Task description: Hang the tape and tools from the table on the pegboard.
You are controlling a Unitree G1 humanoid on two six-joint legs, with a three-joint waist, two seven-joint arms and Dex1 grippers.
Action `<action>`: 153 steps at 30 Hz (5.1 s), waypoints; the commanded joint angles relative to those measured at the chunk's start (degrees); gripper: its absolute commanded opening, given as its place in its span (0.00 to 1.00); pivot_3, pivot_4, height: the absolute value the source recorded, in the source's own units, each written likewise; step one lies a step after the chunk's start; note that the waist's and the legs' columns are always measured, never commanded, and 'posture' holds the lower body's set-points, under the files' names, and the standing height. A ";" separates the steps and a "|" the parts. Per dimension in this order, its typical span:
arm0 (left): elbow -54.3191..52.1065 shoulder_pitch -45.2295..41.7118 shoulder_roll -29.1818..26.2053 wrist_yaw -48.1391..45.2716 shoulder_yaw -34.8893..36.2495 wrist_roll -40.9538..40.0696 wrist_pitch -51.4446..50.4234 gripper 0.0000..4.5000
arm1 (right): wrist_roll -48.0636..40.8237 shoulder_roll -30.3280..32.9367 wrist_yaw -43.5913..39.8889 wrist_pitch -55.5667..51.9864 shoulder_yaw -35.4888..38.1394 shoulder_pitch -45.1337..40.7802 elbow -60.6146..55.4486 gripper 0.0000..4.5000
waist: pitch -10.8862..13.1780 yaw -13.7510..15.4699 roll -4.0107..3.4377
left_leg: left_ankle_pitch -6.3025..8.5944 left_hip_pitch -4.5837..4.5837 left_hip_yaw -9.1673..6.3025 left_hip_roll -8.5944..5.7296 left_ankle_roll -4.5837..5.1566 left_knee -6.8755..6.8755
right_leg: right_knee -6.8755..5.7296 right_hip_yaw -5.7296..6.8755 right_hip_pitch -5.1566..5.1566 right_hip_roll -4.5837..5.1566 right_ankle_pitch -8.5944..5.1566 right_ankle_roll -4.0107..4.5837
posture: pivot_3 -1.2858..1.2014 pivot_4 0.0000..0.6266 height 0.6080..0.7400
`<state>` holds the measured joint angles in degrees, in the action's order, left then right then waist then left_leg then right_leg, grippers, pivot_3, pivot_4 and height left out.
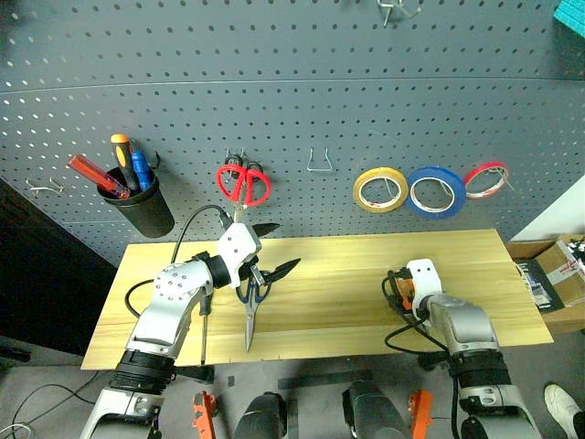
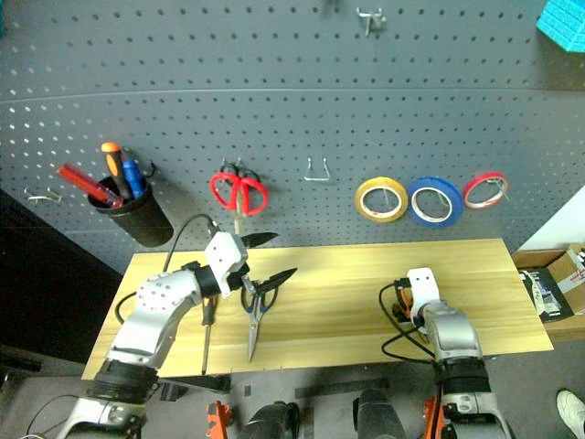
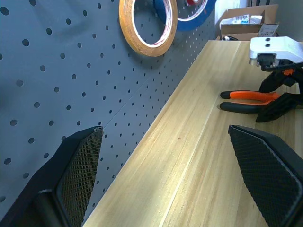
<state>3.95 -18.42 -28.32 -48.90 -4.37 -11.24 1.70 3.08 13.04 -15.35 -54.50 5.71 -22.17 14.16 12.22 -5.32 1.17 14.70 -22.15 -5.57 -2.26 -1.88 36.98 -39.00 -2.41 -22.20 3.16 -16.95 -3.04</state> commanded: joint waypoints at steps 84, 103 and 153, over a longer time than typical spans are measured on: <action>-12.39 0.46 5.85 17.60 11.73 -10.29 -10.79 1.00 | 9.34 -18.18 27.34 70.24 -13.36 -31.03 23.11 0.63 | -0.51 0.34 0.42 | -0.31 -0.60 0.05 0.02 -0.30 0.17 | -0.95 -0.06 -1.06 -0.02 0.14 0.19 | 0.51 0.27 1.00; -18.14 11.49 4.82 27.91 6.17 -5.29 -35.28 1.00 | -4.70 -11.71 -1.14 11.36 -21.02 -0.71 -35.10 0.96 | -0.52 0.38 0.43 | -0.34 -0.74 -0.14 0.03 -0.28 0.05 | -0.75 0.02 -1.10 -0.03 0.16 0.25 | 0.49 0.30 1.00; -22.93 25.08 -1.91 18.59 2.48 4.31 -14.92 0.16 | -20.73 18.28 -15.71 13.30 -19.17 12.53 -65.88 1.00 | -0.50 0.34 0.48 | -0.30 -0.77 -0.16 0.27 -0.30 -0.06 | -0.01 0.13 -0.84 0.04 0.19 0.26 | 0.45 0.32 1.00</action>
<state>-14.27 6.64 -29.82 -29.53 -3.97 -6.46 -17.70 -17.05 31.32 -30.44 -43.73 -15.23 -9.79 -49.35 11.71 -4.98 1.65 14.42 -22.92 -5.73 -1.99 -2.16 36.93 -38.99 -2.28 -23.03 3.21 -16.76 -2.79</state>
